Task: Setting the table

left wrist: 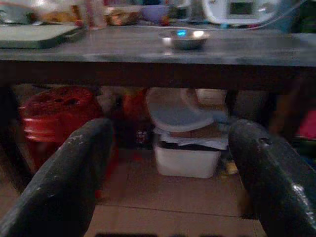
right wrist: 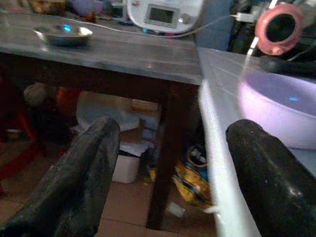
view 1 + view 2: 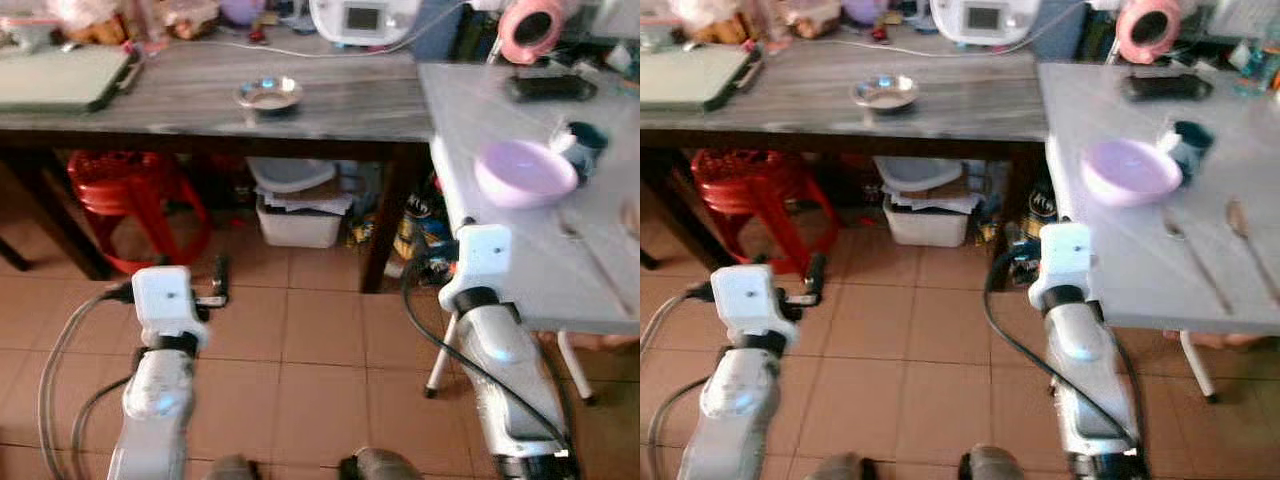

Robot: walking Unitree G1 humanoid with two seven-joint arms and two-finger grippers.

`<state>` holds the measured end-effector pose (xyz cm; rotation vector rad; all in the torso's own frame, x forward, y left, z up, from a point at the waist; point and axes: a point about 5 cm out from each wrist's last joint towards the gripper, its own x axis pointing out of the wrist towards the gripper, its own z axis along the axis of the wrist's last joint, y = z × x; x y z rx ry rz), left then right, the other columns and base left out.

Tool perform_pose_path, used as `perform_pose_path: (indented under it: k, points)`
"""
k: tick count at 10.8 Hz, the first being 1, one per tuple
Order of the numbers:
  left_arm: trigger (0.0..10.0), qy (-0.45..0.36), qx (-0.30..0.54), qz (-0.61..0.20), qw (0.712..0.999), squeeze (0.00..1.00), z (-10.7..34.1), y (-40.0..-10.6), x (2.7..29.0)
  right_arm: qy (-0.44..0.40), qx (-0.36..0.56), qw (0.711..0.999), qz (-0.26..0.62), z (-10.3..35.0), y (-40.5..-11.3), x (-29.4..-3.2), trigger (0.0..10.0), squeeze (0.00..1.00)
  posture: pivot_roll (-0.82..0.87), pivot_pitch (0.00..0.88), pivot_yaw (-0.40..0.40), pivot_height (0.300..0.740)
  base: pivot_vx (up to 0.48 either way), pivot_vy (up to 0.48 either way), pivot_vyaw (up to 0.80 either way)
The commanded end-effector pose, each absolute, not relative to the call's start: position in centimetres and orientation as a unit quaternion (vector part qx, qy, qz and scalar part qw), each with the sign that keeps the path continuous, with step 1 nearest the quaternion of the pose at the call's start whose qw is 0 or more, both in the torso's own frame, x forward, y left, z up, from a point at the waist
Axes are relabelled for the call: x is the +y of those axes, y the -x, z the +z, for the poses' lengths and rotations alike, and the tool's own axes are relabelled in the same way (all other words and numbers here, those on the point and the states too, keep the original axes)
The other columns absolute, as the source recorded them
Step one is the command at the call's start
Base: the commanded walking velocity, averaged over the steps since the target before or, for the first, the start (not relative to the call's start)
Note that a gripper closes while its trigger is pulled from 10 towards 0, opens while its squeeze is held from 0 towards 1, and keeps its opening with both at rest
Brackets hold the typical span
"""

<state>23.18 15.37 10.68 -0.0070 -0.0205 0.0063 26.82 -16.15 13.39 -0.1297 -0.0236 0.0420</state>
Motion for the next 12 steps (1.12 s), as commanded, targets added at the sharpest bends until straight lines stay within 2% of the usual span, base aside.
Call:
perform_pose_path:
  k: [1,7,12]
  points:
    - [10.0,0.001,-0.011,0.004,1.0,0.0,10.84,-23.08,15.58,0.062,-0.025,0.998,0.02,14.0,-26.8,-16.08,10.0,0.0,-0.02,0.086,0.0,0.74,0.0,-0.48,0.0]
    - [10.0,0.0,-0.01,0.0,1.0,0.0,10.88,-23.11,15.53,0.05,-0.021,0.998,0.021,13.96,-27.16,-15.71,10.0,0.0,-0.01,0.091,0.006,0.74,0.0,-0.461,0.0]
    - [10.0,0.007,-0.005,0.009,1.0,0.0,10.74,-22.75,15.76,0.038,-0.007,0.999,0.019,13.63,-26.94,-15.65,10.0,0.0,-0.01,0.105,0.008,0.74,0.0,0.0,0.0]
